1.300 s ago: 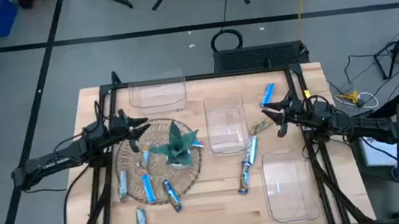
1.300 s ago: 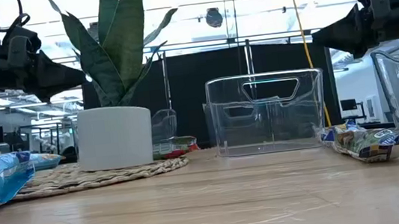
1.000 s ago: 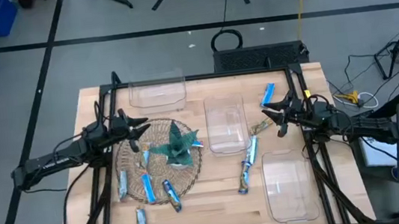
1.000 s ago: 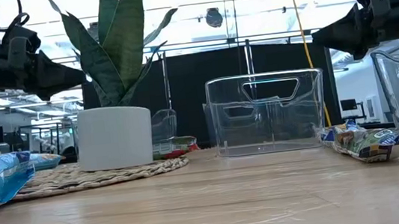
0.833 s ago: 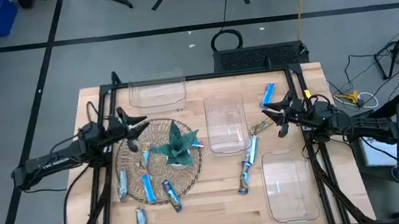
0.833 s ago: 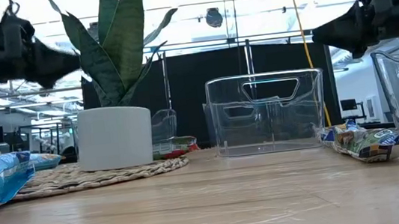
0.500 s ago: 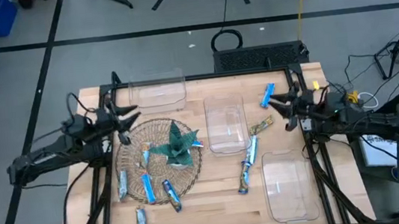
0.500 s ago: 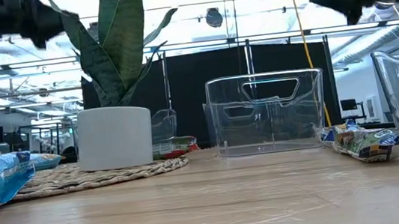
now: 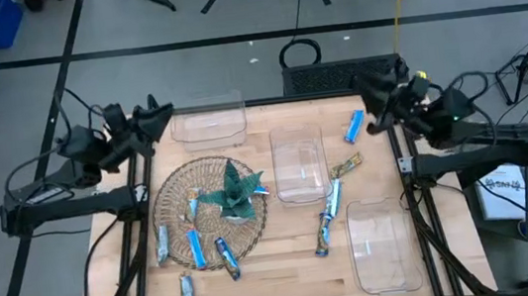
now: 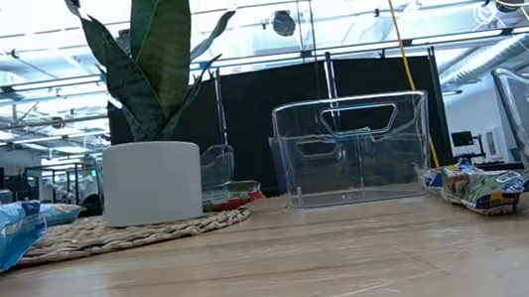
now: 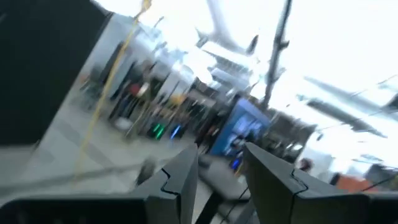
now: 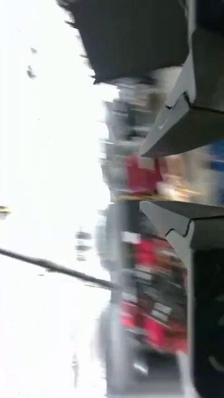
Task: Pick and place Granola Bars by type
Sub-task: Put the blue granola bar into the middle transparent bin
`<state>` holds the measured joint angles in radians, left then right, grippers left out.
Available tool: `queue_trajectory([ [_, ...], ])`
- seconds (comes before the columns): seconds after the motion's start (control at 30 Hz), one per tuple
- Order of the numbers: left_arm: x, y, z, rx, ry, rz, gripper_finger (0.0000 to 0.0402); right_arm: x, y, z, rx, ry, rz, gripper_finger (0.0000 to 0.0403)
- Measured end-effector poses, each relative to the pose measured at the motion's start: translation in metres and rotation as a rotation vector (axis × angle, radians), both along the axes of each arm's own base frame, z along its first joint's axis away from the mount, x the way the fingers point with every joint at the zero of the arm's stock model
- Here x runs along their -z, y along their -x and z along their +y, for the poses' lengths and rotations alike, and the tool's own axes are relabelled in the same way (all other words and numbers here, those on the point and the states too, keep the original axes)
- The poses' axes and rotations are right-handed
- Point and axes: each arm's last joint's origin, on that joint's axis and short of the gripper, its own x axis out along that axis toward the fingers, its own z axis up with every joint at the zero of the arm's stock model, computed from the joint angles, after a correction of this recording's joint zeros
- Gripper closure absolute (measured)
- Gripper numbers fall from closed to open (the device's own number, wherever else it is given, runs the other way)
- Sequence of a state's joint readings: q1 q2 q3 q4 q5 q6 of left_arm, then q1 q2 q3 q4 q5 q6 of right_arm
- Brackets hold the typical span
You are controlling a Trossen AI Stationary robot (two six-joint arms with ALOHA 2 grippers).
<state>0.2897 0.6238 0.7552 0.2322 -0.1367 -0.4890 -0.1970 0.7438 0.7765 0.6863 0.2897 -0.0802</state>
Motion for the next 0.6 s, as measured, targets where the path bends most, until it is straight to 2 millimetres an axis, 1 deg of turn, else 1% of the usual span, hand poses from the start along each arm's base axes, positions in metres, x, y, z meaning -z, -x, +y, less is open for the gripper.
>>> queue_trajectory([
  [0.03, -0.007, -0.003, 0.001, 0.007, -0.024, -0.041, 0.0268, -0.004, -0.002, -0.002, 0.03, 0.022, -0.061, 0.0289],
  [0.1, -0.018, -0.011, 0.003, 0.004, -0.054, -0.104, 0.0268, -0.005, -0.006, -0.007, 0.114, -0.041, -0.141, 0.0289],
  [0.17, -0.026, -0.018, 0.006, -0.032, -0.052, -0.102, 0.0268, 0.001, -0.012, -0.014, 0.241, -0.189, -0.089, 0.0289],
  [0.23, -0.031, -0.026, 0.01, -0.075, -0.039, -0.06, 0.0268, 0.009, -0.02, -0.021, 0.369, -0.311, 0.025, 0.0289],
  [0.33, -0.032, -0.041, 0.016, -0.105, -0.007, 0.02, 0.0268, 0.018, -0.031, -0.029, 0.553, -0.463, 0.134, 0.0289],
  [0.4, -0.029, -0.051, 0.019, -0.109, 0.011, 0.065, 0.0268, 0.018, -0.035, -0.032, 0.697, -0.524, 0.16, 0.0289],
  [0.53, -0.025, -0.063, 0.022, -0.081, 0.027, 0.097, 0.0268, 0.013, -0.048, -0.038, 0.963, -0.56, 0.216, 0.0289],
  [0.6, -0.021, -0.069, 0.023, -0.049, 0.034, 0.113, 0.0268, 0.006, -0.056, -0.041, 1.067, -0.555, 0.26, 0.0289],
])
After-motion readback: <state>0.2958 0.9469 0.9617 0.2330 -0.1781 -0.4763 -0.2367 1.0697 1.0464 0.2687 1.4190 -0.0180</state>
